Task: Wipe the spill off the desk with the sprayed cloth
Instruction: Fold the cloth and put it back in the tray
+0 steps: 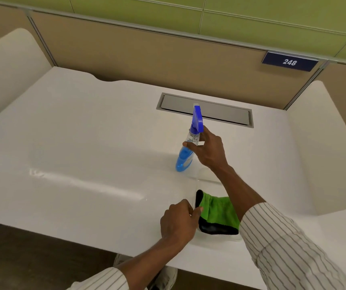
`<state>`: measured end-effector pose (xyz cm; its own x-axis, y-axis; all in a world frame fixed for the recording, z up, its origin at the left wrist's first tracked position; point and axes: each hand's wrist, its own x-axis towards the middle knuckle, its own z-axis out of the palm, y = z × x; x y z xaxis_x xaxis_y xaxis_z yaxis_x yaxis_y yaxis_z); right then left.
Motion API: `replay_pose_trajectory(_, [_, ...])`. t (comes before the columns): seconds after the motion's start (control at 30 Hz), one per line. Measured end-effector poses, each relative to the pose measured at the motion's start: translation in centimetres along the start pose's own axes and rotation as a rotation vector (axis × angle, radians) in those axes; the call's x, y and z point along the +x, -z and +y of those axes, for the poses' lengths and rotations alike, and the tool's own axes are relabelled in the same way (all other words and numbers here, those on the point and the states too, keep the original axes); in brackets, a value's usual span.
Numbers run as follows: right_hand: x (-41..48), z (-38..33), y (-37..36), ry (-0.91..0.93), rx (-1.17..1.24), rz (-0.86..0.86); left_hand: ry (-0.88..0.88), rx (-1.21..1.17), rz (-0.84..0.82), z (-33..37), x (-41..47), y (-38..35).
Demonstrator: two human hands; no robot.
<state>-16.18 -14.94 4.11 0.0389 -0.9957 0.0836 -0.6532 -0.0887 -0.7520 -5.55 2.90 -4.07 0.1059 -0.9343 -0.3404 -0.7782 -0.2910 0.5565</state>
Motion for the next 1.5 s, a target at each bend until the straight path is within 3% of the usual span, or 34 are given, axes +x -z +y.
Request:
replay_pose_trajectory(0.33, [-3.7, -1.9, 5.7, 0.093, -0.157, 0.442, -0.005, -0.032, -0.013, -0.2, 0.0, 0.1])
replay_pose_trajectory(0.63, [-9.8, -1.5, 8.5, 0.009, -0.248, 0.617, -0.025, -0.031, -0.004, -0.4, 0.1, -0.2])
replay_pose_trajectory(1.07, [-12.2, 3.1, 4.1, -0.162, -0.269, 0.571, -0.041, -0.017, 0.000, -0.5, 0.3, -0.4])
replay_pose_trajectory(1.5, [-12.2, 4.0, 3.1, -0.203, -0.285, 0.564, -0.050, 0.008, 0.002, -0.5, 0.4, -0.5])
